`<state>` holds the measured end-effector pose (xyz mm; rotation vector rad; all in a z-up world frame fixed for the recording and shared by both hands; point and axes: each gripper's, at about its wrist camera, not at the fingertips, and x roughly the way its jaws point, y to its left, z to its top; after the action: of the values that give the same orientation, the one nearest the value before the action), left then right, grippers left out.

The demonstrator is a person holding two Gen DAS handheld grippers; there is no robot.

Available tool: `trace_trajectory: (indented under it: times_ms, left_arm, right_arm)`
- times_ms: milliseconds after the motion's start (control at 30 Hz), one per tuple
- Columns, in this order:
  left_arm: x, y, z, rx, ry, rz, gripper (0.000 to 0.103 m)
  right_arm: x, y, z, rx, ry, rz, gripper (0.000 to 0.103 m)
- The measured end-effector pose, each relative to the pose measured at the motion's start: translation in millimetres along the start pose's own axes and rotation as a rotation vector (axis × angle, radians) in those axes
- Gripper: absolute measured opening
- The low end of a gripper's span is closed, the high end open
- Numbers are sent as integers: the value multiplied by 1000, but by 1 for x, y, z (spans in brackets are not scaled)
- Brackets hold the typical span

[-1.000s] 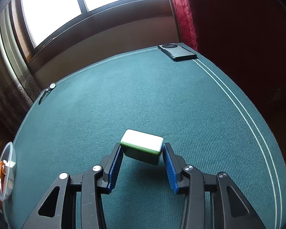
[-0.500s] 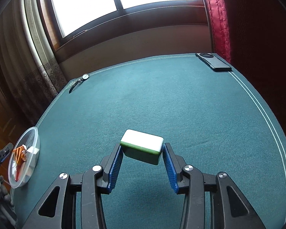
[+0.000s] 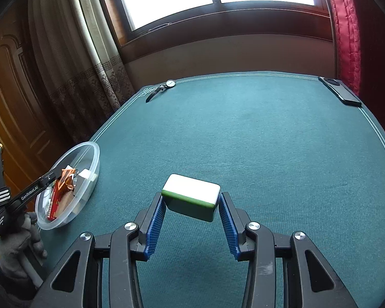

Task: Organize rigid objects
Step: 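Lower the orange block into the bowl and open the left tool, then carry the white-and-green block into the bowl and open the right tool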

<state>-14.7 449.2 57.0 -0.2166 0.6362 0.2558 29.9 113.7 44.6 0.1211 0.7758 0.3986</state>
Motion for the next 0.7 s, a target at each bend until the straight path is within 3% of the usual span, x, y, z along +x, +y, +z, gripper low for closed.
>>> trace_trajectory:
  times_ms: [100,333,700]
  left_arm:
    - [7,10,1,-30,24,36,75]
    - [-9,24,11,-87,-3,-3,76]
    - [-33,37,6,-63,-19,-8,80]
  right_arm:
    - [3,18,-3,-31,13,32,45]
    - [14,58,-3,-96,37,107,46]
    - [29,121,3,-199,55,195,46]
